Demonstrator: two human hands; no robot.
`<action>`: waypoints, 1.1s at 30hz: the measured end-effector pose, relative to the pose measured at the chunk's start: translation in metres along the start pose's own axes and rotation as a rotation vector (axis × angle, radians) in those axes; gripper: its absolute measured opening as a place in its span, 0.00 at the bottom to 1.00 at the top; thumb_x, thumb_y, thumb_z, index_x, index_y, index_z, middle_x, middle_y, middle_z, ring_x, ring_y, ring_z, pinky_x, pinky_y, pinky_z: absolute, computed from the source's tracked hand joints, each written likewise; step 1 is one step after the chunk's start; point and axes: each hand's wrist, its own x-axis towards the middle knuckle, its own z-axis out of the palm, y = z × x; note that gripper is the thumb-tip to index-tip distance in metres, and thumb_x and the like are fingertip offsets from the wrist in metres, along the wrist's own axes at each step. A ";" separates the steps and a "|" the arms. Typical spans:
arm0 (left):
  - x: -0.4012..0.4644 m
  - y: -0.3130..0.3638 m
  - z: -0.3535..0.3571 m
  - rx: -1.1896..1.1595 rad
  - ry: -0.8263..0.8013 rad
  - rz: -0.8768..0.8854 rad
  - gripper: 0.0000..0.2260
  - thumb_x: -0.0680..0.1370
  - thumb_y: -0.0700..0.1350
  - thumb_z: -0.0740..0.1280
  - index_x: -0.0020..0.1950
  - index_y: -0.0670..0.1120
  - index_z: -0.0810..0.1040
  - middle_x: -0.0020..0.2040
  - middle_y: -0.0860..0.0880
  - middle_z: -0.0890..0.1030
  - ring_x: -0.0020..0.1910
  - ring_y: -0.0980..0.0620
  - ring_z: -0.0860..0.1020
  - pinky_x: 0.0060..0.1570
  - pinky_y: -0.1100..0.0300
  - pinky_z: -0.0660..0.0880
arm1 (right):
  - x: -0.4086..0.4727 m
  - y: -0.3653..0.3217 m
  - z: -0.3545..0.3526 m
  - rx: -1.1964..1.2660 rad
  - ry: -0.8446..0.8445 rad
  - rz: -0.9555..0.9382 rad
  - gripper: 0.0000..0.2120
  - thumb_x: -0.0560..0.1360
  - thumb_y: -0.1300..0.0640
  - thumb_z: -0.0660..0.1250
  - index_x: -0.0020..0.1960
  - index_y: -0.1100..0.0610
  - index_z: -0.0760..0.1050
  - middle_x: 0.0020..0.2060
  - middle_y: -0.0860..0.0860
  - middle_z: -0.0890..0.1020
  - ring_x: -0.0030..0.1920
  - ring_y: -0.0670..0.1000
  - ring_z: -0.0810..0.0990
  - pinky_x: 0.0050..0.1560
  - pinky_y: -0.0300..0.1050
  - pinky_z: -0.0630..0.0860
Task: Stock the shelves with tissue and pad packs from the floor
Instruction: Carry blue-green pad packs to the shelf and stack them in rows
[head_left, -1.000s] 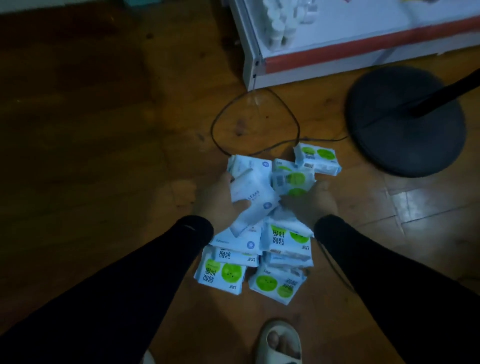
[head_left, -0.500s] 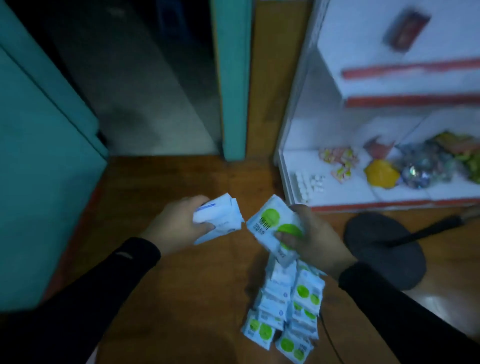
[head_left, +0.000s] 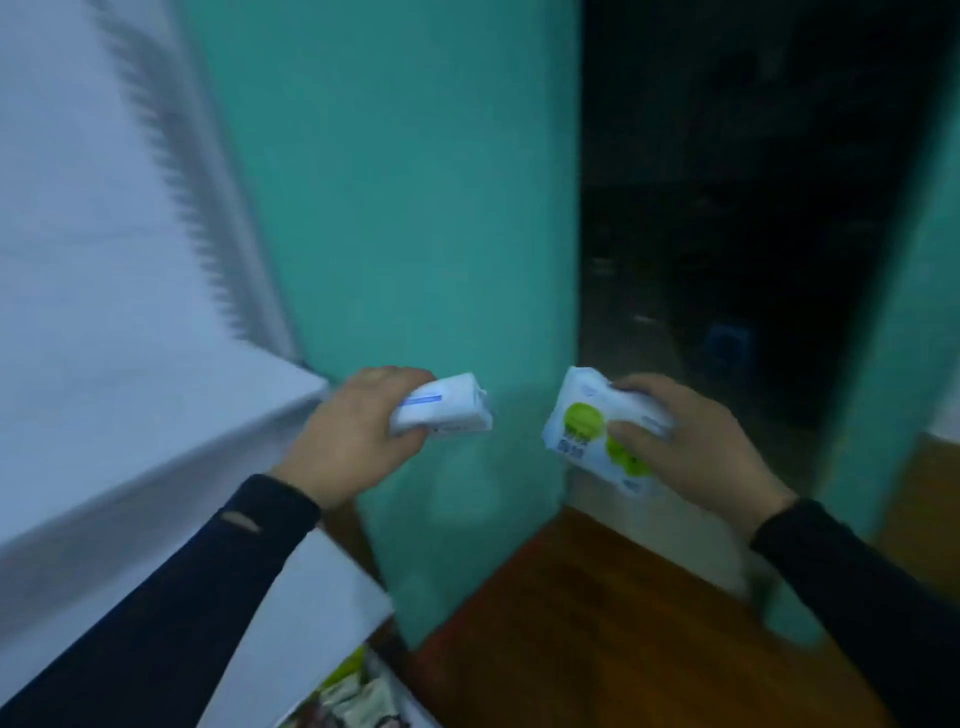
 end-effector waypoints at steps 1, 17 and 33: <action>-0.018 -0.011 -0.032 0.045 0.049 -0.043 0.08 0.71 0.48 0.66 0.49 0.56 0.74 0.43 0.56 0.77 0.44 0.52 0.74 0.42 0.62 0.67 | 0.011 -0.029 0.008 0.018 -0.015 -0.061 0.15 0.74 0.53 0.70 0.60 0.46 0.74 0.52 0.42 0.77 0.51 0.46 0.75 0.47 0.38 0.66; -0.298 -0.209 -0.252 0.310 -0.107 -0.758 0.39 0.64 0.78 0.57 0.65 0.54 0.75 0.62 0.51 0.77 0.62 0.48 0.73 0.63 0.58 0.67 | 0.070 -0.369 0.254 0.190 -0.390 -0.673 0.14 0.73 0.55 0.70 0.57 0.49 0.75 0.44 0.44 0.79 0.43 0.46 0.76 0.40 0.32 0.67; -0.292 -0.276 -0.268 0.169 -0.042 -0.938 0.41 0.67 0.61 0.74 0.75 0.52 0.60 0.64 0.50 0.65 0.62 0.50 0.70 0.65 0.57 0.67 | 0.117 -0.428 0.356 0.122 -0.585 -0.813 0.17 0.76 0.53 0.68 0.64 0.49 0.73 0.55 0.48 0.78 0.54 0.47 0.74 0.53 0.38 0.68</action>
